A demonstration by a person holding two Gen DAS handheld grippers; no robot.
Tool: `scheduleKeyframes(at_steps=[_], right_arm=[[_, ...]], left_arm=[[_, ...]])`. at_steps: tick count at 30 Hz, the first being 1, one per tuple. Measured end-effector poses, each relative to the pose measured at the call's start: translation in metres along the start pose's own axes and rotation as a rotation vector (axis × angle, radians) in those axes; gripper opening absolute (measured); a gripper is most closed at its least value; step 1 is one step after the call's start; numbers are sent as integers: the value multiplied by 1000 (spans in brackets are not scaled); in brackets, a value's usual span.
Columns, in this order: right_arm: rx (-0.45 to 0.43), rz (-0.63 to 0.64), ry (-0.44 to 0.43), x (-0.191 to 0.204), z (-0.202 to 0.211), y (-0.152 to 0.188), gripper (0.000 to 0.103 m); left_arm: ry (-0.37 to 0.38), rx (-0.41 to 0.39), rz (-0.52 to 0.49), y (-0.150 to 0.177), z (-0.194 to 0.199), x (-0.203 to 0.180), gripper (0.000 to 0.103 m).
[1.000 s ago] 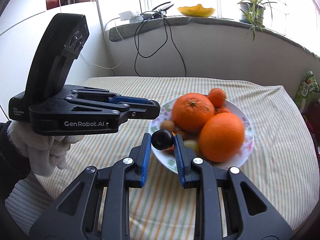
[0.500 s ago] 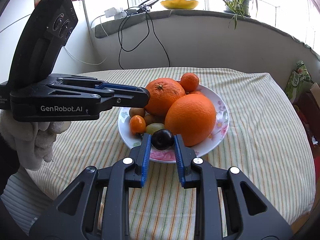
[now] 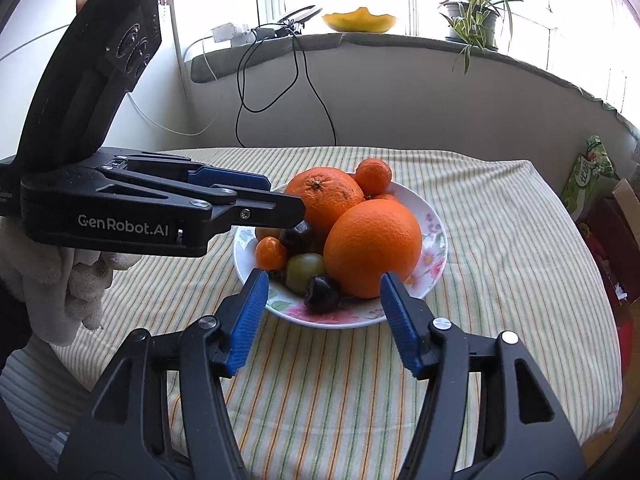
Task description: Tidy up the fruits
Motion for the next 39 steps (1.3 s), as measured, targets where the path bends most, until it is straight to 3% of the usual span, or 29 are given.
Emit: scheduleKeyframes(at_steps=[7, 13, 15, 17, 19, 22, 28, 39], right_arm=[[-7, 4, 0, 1, 11, 1, 61], [-28, -9, 26, -5, 23, 2, 63], [-38, -18, 35, -9, 28, 2, 70], [-47, -27, 42, -14, 33, 1, 72], [-58, -32, 54, -18, 38, -1, 73], [-68, -41, 71, -24, 43, -2, 83], [-83, -37, 111, -31, 49, -1, 95], [-90, -51, 135, -34, 49, 3, 95]], left_arm=[[-23, -33, -2, -1, 17, -8, 44], [-91, -91, -19, 1, 35, -19, 44], [-112, -113, -12, 2, 40, -22, 49], [-140, -135, 0, 4, 47, -25, 61], [-175, -158, 1, 7, 54, -30, 65], [-226, -187, 11, 13, 64, -35, 77], [-329, -203, 43, 29, 77, -42, 82], [-408, -200, 22, 43, 78, -52, 82]])
Point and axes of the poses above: each gripper's, at about its wrist camera, not at the fingertips, and z roughly against the way its jaws point, x to its left, y to its underside, the point moved 1 cm from there along -z, roughly the way its jaws point, and after that the axes turned 15 degrees about -x, right-handed, at the moved point
